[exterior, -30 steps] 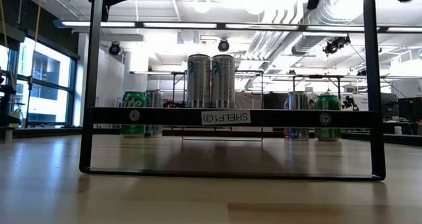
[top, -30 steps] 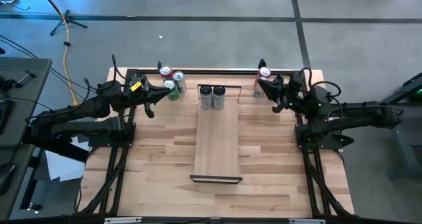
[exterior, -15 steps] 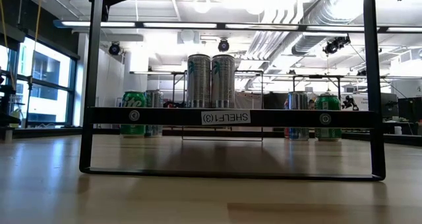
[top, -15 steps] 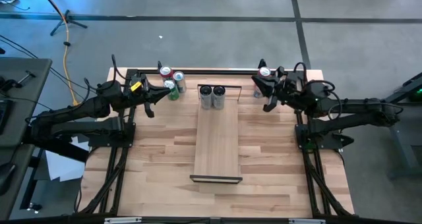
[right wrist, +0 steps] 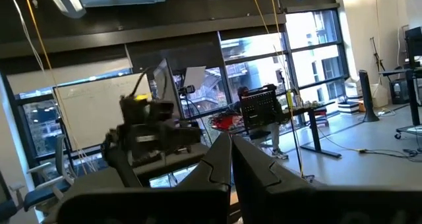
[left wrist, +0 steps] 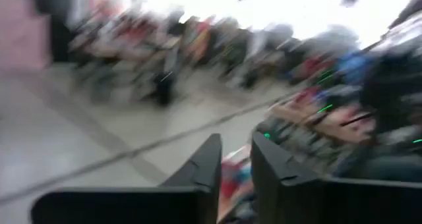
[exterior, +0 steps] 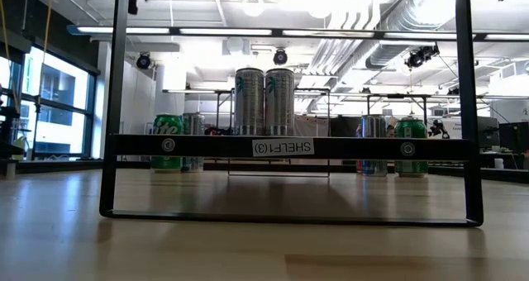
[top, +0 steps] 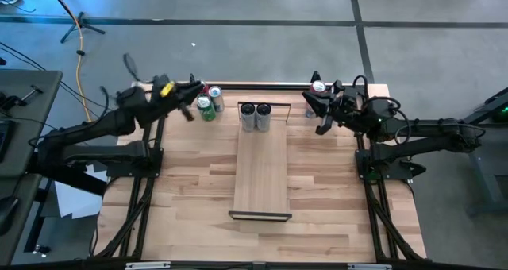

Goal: Place canned beverage on shelf
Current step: Put the left red soda can on the shelf

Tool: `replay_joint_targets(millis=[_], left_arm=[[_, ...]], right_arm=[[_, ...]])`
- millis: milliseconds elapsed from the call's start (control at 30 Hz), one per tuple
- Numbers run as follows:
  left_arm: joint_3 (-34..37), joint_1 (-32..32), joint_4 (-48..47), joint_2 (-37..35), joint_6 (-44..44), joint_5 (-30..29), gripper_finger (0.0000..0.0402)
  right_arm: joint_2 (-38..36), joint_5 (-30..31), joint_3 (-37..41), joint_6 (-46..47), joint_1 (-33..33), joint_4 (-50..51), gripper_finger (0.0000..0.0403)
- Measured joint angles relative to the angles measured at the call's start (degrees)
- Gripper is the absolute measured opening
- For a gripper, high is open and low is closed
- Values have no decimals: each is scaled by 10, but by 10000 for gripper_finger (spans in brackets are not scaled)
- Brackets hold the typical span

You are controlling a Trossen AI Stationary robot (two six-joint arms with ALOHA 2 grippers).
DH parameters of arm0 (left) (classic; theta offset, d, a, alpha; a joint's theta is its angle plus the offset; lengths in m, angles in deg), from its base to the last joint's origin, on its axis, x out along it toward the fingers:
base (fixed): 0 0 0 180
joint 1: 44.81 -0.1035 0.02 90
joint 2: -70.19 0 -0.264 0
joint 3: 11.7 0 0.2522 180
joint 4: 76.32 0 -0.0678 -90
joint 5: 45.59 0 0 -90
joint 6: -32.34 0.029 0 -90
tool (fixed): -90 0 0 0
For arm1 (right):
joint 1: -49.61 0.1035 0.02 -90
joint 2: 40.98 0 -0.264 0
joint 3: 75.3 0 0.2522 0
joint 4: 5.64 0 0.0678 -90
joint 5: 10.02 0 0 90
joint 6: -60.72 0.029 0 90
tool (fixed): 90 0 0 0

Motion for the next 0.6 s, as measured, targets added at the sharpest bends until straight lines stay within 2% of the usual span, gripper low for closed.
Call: replay_joint_targets(millis=[167,367,467,600], left_arm=[[-80,-75,-132,84,-1,-28,126],[-169,-201,-242,179,-5,27,207],[-217,-242,-289,228,-8,41,229],[-279,-284,-334,296,-22,66,238]], right_arm=[[0,0,0,6,0,9,0],[0,0,0,31,0,27,0],[0,0,0,30,0,34,0],[0,0,0,31,0,34,0]])
